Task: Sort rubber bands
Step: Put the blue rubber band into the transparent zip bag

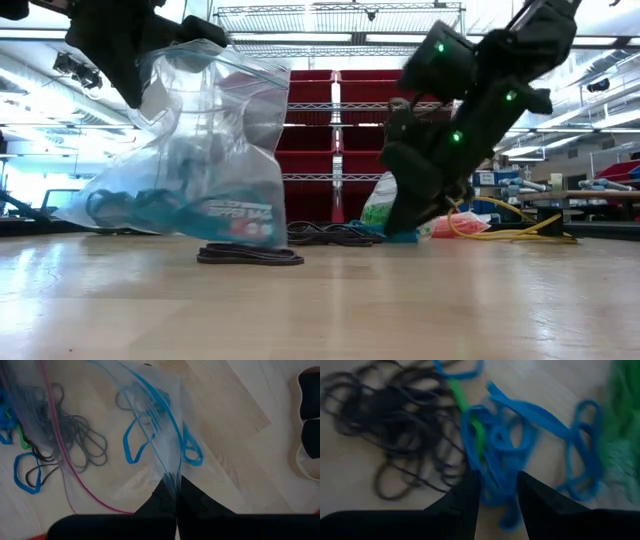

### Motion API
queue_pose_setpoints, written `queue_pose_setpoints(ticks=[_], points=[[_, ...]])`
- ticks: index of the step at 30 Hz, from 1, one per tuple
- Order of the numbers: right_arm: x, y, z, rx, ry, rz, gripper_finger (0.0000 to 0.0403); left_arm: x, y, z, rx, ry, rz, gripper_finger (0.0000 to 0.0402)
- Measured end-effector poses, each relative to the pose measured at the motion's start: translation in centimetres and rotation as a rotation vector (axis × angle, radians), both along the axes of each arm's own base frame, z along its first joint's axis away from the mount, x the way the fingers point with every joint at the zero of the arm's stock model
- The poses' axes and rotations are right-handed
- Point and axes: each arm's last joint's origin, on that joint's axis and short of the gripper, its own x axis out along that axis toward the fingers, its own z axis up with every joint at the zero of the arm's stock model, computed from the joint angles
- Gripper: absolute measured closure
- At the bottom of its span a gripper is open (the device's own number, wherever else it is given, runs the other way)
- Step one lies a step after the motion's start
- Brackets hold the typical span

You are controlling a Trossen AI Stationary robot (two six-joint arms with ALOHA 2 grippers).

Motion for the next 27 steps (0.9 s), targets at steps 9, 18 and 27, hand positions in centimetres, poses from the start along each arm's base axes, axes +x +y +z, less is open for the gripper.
queue_pose_setpoints(ticks=[9,18,27], points=[[0.0,-0.5,-0.2,0.032,-0.032,0.031,0.0386,0.0,0.0,0.0,-0.001,0.000,0.004,0.0395],[0.1,0.0,-0.1,0.042,-0.044,0.040,0.0401,0.0,0.0,0.0,0.000,-0.001,0.006,0.0390],[-0.1,0.6,0.5,0.027,-0.056,0.048,0.0402,0.0,0.0,0.0,-0.001,-0.003,0.006,0.0390]])
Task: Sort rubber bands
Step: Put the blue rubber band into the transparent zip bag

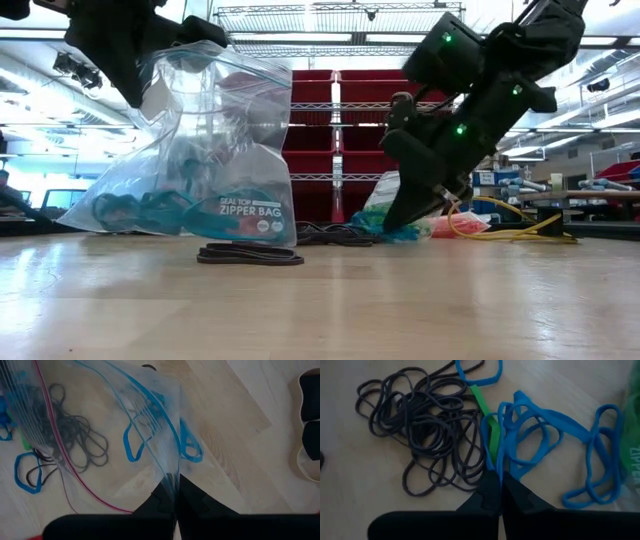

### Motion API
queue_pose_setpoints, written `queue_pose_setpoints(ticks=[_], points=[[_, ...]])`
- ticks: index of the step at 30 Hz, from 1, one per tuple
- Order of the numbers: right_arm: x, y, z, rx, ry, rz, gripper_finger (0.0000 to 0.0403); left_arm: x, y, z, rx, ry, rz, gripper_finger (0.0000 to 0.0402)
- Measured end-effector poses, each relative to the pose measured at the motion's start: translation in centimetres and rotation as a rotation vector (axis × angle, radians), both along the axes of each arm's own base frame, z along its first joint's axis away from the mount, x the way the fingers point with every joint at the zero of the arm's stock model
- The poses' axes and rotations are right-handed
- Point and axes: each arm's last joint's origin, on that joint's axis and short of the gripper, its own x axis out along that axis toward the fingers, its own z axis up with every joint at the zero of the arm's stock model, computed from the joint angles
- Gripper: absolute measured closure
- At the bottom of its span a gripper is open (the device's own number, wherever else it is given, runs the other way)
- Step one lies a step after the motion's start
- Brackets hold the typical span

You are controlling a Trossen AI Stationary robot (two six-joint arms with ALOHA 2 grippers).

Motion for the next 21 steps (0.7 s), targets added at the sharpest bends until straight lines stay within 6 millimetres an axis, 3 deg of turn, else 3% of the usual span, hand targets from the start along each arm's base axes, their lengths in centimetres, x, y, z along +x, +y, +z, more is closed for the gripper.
queue_pose_setpoints(ticks=[8,14,21], points=[[-1.0,0.3,3.1,-0.036,-0.057,-0.018,0.0403,0.4,-0.1,0.2,-0.014,-0.040,-0.001,0.0389],[-3.2,0.5,6.0,-0.048,-0.044,-0.010,0.0403,1.3,-0.5,0.7,-0.055,-0.156,-0.001,0.0389],[-4.9,0.9,7.1,-0.032,-0.003,-0.013,0.0403,2.9,-1.0,2.0,-0.124,-0.355,-0.002,0.0389]])
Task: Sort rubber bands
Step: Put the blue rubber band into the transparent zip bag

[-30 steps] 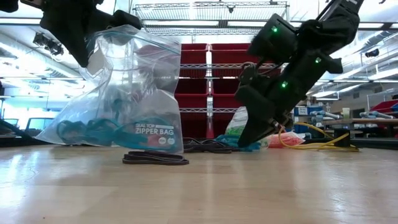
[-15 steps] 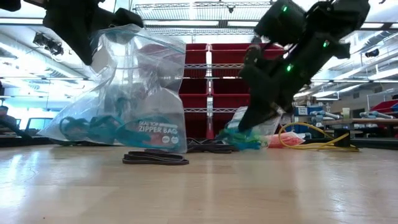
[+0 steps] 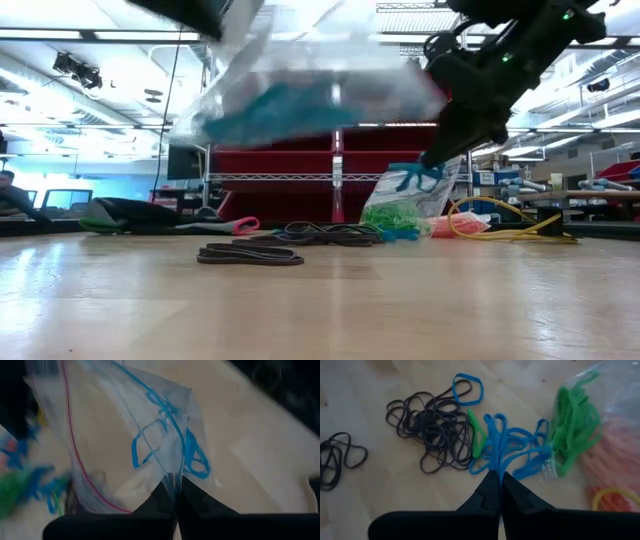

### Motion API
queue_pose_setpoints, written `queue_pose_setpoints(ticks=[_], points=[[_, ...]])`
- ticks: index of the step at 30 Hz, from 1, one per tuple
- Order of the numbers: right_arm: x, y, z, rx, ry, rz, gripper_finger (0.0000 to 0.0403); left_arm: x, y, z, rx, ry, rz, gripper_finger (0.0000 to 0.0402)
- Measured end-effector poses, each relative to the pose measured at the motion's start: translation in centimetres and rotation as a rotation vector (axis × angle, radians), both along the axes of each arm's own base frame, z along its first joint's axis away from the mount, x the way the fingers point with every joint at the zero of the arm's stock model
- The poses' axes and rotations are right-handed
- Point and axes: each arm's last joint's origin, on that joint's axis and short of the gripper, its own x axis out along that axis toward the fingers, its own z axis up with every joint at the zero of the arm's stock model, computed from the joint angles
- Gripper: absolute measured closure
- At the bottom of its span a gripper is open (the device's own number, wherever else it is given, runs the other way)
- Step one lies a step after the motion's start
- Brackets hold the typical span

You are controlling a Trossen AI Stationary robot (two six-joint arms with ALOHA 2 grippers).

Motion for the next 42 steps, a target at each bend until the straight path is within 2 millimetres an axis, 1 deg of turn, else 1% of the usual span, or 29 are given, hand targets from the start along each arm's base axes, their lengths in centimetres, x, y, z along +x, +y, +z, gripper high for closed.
queue_pose_setpoints(ticks=[5,13,17,20,23,28,39,42], points=[[0.0,0.6,0.0,0.000,-0.001,0.022,0.0403,1.2,-0.4,1.5,-0.065,-0.188,0.000,0.0389],[-0.1,0.7,0.0,-0.001,0.001,0.026,0.0403,2.4,-0.8,4.2,-0.169,-0.486,0.000,0.0389],[-0.1,0.8,0.0,-0.002,0.000,0.029,0.0403,2.5,-0.8,4.6,-0.141,-0.530,0.007,0.0389],[-0.1,0.9,0.0,-0.003,0.001,0.035,0.0403,2.4,-0.7,4.1,-0.119,-0.490,0.020,0.0389],[-0.2,1.2,0.0,-0.002,0.000,0.044,0.0403,2.1,-0.5,3.2,-0.051,-0.400,0.026,0.0389],[-0.2,1.5,0.0,-0.002,-0.001,0.058,0.0403,1.6,0.1,2.0,0.029,-0.281,0.141,0.0389],[-0.1,1.4,0.0,0.003,-0.012,0.048,0.0403,-0.6,0.9,-0.6,0.149,0.052,0.184,0.0389],[0.0,1.4,0.1,0.014,-0.031,0.037,0.0396,-1.4,1.2,-1.2,0.175,0.153,0.201,0.0389]])
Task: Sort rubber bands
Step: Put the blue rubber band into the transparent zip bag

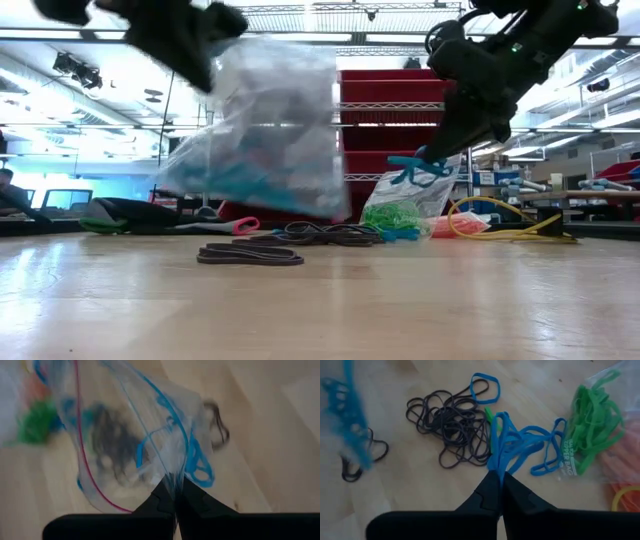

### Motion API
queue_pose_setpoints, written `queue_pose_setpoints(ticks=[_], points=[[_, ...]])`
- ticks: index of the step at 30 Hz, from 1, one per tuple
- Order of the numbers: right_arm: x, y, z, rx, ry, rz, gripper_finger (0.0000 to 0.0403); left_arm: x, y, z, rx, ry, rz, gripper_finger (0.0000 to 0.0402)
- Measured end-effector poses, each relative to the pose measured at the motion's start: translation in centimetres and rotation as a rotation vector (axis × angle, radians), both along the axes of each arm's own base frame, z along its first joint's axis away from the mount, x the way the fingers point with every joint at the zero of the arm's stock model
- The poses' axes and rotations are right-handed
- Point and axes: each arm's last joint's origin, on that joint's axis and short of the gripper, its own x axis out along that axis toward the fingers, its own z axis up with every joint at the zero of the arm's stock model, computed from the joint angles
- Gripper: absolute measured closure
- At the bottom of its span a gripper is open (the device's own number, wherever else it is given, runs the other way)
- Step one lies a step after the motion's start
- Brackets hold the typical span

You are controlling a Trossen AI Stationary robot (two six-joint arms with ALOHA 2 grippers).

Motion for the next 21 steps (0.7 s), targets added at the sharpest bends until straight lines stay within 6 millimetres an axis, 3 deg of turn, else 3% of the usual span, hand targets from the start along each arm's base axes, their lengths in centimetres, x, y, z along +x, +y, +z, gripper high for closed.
queue_pose_setpoints(ticks=[6,13,17,21], points=[[0.1,0.0,0.1,0.004,-0.018,0.001,0.0339,-0.8,0.3,-0.5,0.006,0.097,0.048,0.0389],[0.4,0.1,0.4,0.007,-0.067,-0.018,0.0212,-1.1,0.4,-0.6,0.008,0.120,0.059,0.0389],[1.1,0.1,1.2,-0.004,-0.173,-0.031,0.0157,-1.2,0.4,-0.6,0.015,0.132,0.055,0.0389],[2.2,0.6,2.8,0.011,-0.350,0.065,0.0140,-1.1,0.4,-0.6,0.016,0.131,0.053,0.0389]])
